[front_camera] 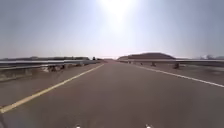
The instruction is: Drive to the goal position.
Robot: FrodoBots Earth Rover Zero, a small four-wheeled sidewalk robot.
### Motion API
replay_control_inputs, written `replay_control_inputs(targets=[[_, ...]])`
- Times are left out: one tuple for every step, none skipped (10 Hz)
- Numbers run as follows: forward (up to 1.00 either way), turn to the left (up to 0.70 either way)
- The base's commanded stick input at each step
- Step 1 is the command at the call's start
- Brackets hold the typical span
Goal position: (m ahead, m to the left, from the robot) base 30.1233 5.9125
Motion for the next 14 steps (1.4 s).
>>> replay_control_inputs(targets=[[0.70,0.00],[0.70,0.00],[0.70,0.00],[0.70,0.00],[0.70,0.00],[0.70,0.00],[0.70,0.00],[0.70,0.00],[0.70,0.00],[0.70,0.00],[0.70,0.00],[0.70,0.00],[0.70,0.00],[0.70,0.00]])
